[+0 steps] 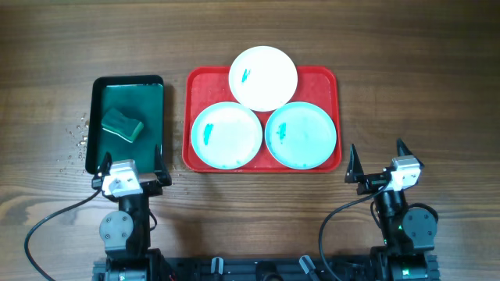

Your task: Clean dirty plates on tray and stack at the side

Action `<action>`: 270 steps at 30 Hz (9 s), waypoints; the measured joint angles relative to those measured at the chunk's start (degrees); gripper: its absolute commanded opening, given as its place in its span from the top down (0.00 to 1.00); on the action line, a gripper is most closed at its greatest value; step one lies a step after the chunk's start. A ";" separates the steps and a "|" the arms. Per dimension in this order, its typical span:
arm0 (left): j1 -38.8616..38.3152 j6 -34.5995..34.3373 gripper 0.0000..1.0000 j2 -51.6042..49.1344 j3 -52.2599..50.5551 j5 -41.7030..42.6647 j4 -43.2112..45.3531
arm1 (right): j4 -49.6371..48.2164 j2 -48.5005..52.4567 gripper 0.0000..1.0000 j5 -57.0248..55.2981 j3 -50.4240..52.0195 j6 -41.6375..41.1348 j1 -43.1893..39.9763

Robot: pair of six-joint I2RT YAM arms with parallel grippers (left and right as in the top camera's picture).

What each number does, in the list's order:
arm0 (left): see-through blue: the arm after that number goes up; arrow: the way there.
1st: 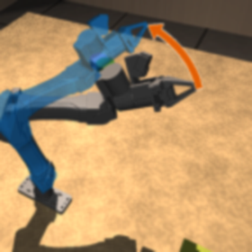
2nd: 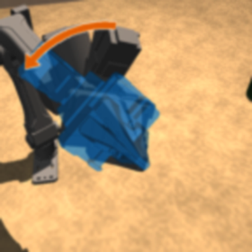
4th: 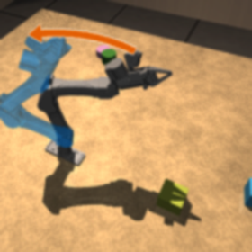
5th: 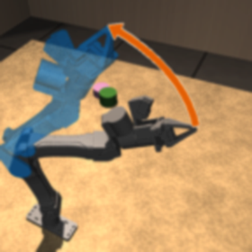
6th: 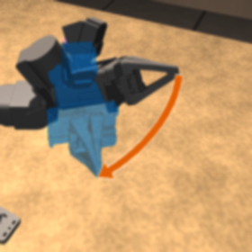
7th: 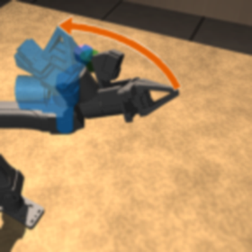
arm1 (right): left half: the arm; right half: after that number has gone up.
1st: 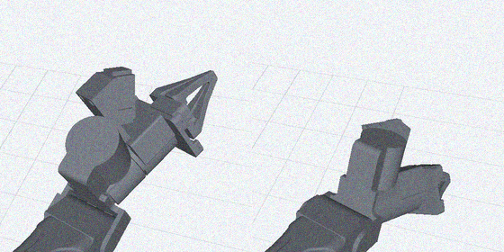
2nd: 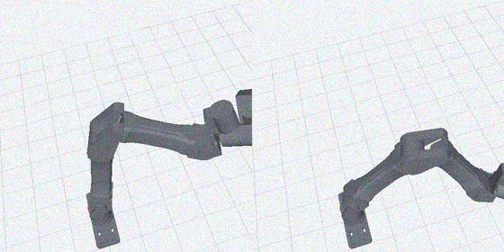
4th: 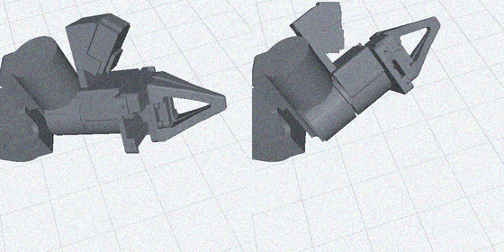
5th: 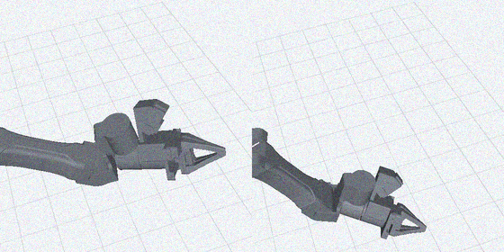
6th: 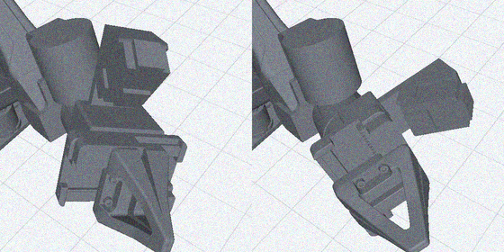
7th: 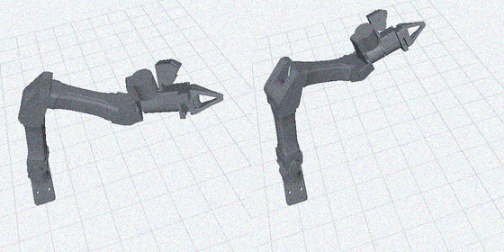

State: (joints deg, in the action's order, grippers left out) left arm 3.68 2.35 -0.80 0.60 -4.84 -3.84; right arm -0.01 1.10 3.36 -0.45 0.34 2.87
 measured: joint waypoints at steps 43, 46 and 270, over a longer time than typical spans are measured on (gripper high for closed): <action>0.00 0.00 0.00 0.00 0.00 0.00 0.00 | 0.00 0.00 0.00 0.00 0.00 0.31 0.63; 0.00 0.00 0.00 0.00 0.00 0.00 0.00 | 0.00 0.00 0.00 0.00 0.00 0.44 0.63; 12.04 -43.52 0.00 -117.39 79.62 10.80 -44.63 | 0.00 0.15 0.00 0.00 0.00 0.46 0.63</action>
State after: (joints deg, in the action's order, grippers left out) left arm 15.73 -41.17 -118.19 80.23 5.96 -48.47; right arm -0.01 1.26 3.36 -0.45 0.80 3.51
